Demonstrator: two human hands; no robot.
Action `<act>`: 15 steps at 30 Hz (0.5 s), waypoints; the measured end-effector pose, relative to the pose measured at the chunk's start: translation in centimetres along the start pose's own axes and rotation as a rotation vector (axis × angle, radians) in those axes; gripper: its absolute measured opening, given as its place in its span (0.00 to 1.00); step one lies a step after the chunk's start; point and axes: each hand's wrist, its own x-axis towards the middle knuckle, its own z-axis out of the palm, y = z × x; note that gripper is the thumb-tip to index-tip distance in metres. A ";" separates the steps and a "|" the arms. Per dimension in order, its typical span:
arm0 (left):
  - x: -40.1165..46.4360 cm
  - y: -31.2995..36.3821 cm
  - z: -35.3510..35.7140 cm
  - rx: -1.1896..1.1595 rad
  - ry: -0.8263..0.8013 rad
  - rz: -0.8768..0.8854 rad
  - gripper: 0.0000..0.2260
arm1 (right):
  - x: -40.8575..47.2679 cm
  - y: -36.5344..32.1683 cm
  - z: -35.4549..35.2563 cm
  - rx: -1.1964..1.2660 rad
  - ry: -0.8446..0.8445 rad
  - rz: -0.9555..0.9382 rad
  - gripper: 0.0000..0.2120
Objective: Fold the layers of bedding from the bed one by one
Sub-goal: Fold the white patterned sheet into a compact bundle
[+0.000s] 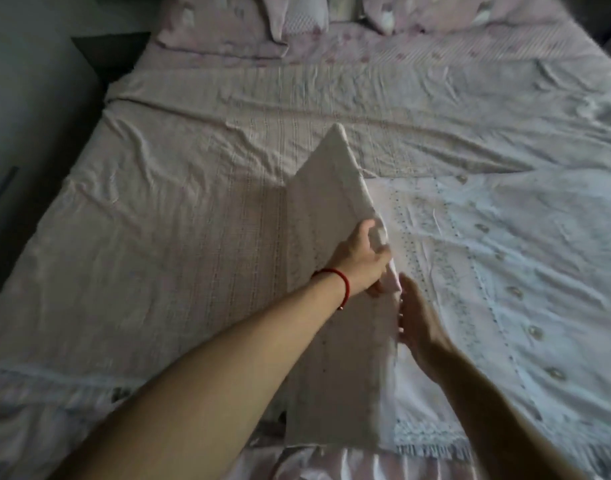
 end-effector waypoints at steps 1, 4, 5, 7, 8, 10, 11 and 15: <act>0.2 -0.3 1.8 0.008 -0.037 -0.024 0.21 | 0.0 0.8 -1.2 -0.021 0.071 0.037 0.24; -0.8 -4.6 5.0 0.380 -0.006 -0.087 0.17 | 0.1 4.6 -4.8 -0.223 0.151 0.197 0.22; -1.7 -6.7 5.3 0.524 0.033 -0.105 0.17 | -0.1 6.2 -5.6 -0.302 0.132 0.225 0.21; -3.5 -11.1 5.1 0.697 0.127 -0.133 0.18 | -0.9 8.3 -6.1 -0.438 0.074 0.229 0.18; -4.3 -13.0 4.8 0.720 0.173 -0.157 0.20 | -1.2 8.8 -5.9 -0.507 0.043 0.216 0.16; -5.5 -15.9 4.2 0.689 0.256 -0.206 0.25 | -1.9 9.7 -5.7 -0.574 0.019 0.196 0.12; -5.9 -16.7 3.9 0.605 0.294 -0.245 0.27 | -2.2 10.3 -5.7 -0.586 0.060 0.170 0.13; -5.5 -18.6 3.2 0.168 0.353 -0.393 0.33 | -3.2 11.1 -5.2 -0.675 0.146 0.097 0.13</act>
